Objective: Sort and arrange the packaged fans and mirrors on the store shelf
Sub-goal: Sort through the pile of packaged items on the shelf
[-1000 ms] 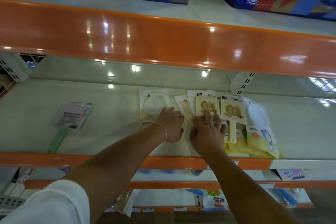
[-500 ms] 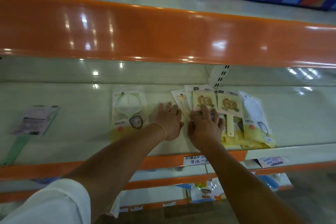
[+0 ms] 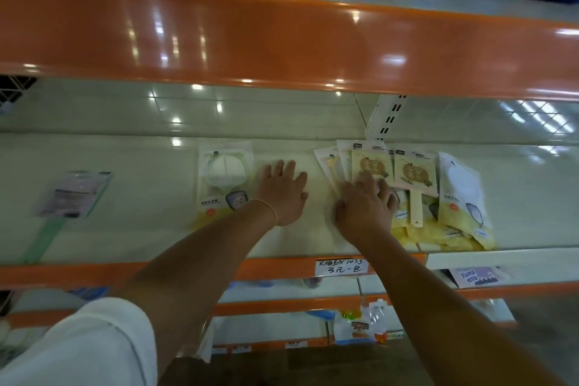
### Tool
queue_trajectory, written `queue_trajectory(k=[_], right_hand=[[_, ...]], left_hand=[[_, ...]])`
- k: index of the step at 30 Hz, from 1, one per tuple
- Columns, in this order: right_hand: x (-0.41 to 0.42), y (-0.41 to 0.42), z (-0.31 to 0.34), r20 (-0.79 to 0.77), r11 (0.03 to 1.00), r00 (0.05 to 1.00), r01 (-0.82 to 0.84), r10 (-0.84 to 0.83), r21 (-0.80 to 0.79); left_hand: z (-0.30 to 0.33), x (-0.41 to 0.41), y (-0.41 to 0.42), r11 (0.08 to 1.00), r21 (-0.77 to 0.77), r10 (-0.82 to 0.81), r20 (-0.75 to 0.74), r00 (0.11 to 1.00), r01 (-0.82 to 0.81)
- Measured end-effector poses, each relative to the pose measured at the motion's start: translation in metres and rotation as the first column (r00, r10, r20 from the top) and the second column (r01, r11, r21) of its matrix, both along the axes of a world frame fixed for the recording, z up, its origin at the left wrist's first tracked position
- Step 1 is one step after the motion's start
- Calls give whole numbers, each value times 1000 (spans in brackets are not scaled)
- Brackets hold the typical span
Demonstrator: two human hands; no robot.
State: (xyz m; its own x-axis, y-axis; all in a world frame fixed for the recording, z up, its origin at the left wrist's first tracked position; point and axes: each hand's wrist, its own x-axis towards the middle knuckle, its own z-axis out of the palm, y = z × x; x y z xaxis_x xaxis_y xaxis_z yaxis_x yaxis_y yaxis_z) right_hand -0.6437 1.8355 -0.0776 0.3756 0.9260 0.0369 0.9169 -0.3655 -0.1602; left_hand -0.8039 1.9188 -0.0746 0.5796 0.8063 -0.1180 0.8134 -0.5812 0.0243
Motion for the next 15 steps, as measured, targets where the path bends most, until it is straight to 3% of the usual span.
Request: queue_trajectory(k=[4,7,10,15], right_hand=[[-24,1,0,-14,998,999,-32,33,45],[-46,5,2,-22,998,999,-37,38,56],[-68,5,5,-32,999,998,-44,45,29],[-92,1,7,-44,997,998,-51,54,60]], left_hand=[[3,-63,14,976,110,183,35,983,-185],[2,-103,20,957,67,281,21,959,-282],[-8,-124,19,959,-19,281,-16,960,-281],[-20,-117,11,980,17,196,17,980,-196]])
